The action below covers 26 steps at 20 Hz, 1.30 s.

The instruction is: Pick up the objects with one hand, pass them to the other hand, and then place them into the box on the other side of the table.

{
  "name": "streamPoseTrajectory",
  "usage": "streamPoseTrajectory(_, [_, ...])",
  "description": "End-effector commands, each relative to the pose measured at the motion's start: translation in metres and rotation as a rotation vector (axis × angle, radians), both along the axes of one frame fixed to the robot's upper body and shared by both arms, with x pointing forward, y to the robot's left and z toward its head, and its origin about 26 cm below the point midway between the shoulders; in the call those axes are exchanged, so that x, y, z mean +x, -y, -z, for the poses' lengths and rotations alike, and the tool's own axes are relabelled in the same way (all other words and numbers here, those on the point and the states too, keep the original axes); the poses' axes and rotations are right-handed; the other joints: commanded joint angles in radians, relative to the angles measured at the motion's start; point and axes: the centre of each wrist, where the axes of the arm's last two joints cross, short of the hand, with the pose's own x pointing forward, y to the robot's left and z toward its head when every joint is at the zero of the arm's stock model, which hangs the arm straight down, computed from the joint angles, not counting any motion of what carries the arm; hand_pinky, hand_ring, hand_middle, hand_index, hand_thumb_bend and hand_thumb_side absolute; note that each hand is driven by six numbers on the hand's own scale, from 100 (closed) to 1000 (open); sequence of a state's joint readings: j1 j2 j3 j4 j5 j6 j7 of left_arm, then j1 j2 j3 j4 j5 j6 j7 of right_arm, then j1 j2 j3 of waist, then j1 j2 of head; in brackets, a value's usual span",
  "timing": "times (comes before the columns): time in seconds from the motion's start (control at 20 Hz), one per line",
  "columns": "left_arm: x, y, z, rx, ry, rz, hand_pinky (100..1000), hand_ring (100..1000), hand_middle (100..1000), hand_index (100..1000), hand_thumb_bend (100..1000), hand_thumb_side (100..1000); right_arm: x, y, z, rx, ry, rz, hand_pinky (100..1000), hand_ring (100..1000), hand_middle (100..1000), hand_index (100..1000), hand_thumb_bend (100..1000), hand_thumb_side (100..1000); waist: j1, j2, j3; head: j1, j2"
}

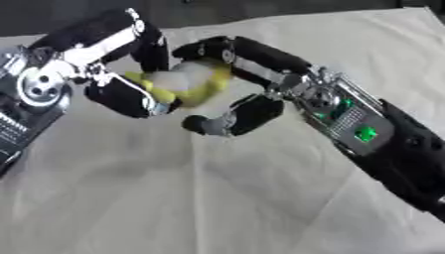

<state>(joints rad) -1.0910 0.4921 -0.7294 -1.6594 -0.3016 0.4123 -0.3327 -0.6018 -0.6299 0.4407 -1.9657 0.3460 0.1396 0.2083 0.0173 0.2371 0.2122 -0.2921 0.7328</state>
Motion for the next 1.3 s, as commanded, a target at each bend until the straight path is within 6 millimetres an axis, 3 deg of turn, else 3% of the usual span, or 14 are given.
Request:
streamPoseTrajectory(0.05, [0.004,-0.014,-0.011,0.011,0.033,-0.033,670,504,407,465,466,100,0.000,0.004,-0.006,-0.003,0.034,0.039,862,830,786,943,424,488,0.013,0.000,-0.001,0.010,-0.006])
streamPoseTrajectory(0.5, [0.010,-0.035,-0.012,0.018,0.068,-0.097,671,515,425,481,527,100,-0.001,0.007,-0.001,-0.008,0.026,0.068,871,839,795,947,403,497,0.014,-0.008,-0.008,0.026,-0.010])
streamPoseTrajectory(0.7, [0.015,-0.058,-0.016,0.015,0.123,-0.180,675,520,429,486,554,100,-0.003,0.009,0.000,-0.010,0.037,0.085,877,848,810,951,401,497,0.013,-0.011,-0.006,0.044,-0.010])
streamPoseTrajectory(1.0, [0.021,-0.106,-0.020,0.002,0.177,-0.342,679,531,468,495,572,100,-0.006,0.012,-0.002,-0.011,0.039,0.091,880,846,808,947,395,448,0.012,-0.015,-0.008,0.128,-0.021])
streamPoseTrajectory(1.3, [0.021,-0.168,-0.024,-0.047,0.229,-0.559,683,535,466,491,547,100,-0.006,0.018,-0.002,0.025,0.025,0.114,867,830,795,941,405,399,0.005,-0.016,-0.016,0.225,-0.042])
